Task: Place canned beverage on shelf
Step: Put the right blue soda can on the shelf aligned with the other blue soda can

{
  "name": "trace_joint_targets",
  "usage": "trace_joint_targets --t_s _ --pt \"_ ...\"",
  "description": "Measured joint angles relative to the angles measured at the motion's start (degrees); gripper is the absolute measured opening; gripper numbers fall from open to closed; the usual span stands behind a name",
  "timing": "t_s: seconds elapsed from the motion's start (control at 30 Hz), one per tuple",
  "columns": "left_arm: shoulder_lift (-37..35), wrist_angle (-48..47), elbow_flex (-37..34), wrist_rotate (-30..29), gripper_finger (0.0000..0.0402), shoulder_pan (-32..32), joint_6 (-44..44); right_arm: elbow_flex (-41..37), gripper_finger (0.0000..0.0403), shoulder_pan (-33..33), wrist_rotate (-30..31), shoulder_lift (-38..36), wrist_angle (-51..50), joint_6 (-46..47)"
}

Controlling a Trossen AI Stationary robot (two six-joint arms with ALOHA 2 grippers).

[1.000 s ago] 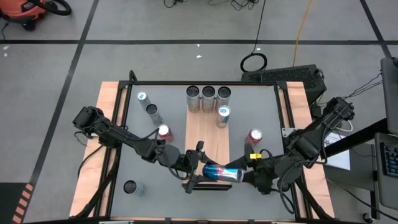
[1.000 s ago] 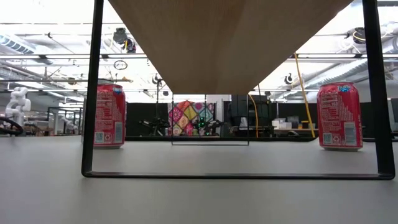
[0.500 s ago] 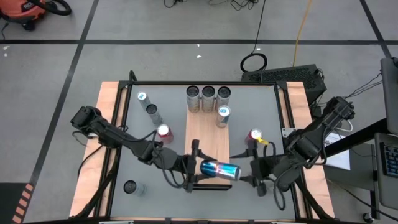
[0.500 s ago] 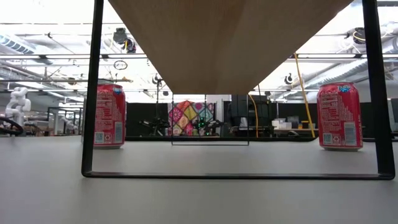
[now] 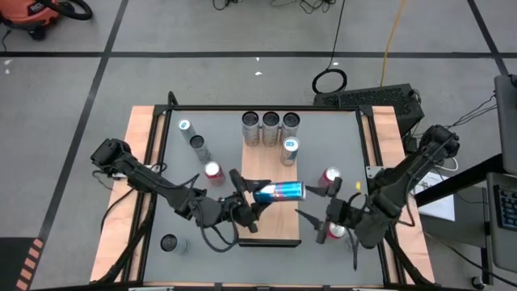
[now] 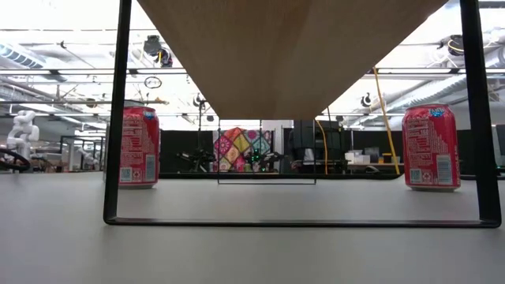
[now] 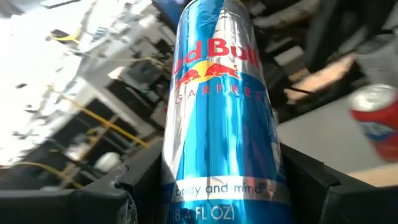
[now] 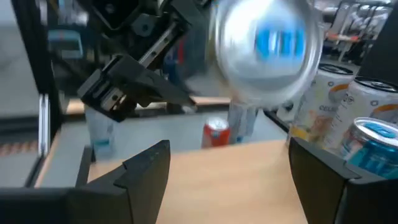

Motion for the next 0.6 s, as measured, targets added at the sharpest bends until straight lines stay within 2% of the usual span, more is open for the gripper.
trace_joint_targets --t_s 0.13,0.23,0.33,0.47,0.6 --pt "0.0 8.1 0.0 -2.2 0.0246 -1.05 9.08 -7.72 0.0265 -1.47 -1.01 0.17 24.57 -8.78" --pt "0.0 11.19 0.0 -2.1 0.0246 -1.53 17.56 -12.94 0.0265 -2.97 -7.43 0.13 44.54 -16.22" --pt "0.0 11.4 0.0 -1.85 0.0246 -1.53 24.15 -16.22 0.0265 -4.56 -15.72 0.14 59.32 -21.16" --pt "0.0 11.37 0.0 -1.88 0.0246 -1.4 27.0 -16.68 0.0265 -6.3 -22.33 0.1 63.34 -23.82" --pt "0.0 11.32 0.0 -1.8 0.0246 -1.25 26.73 -16.68 0.0265 -7.91 -24.55 0.11 63.49 -24.04"
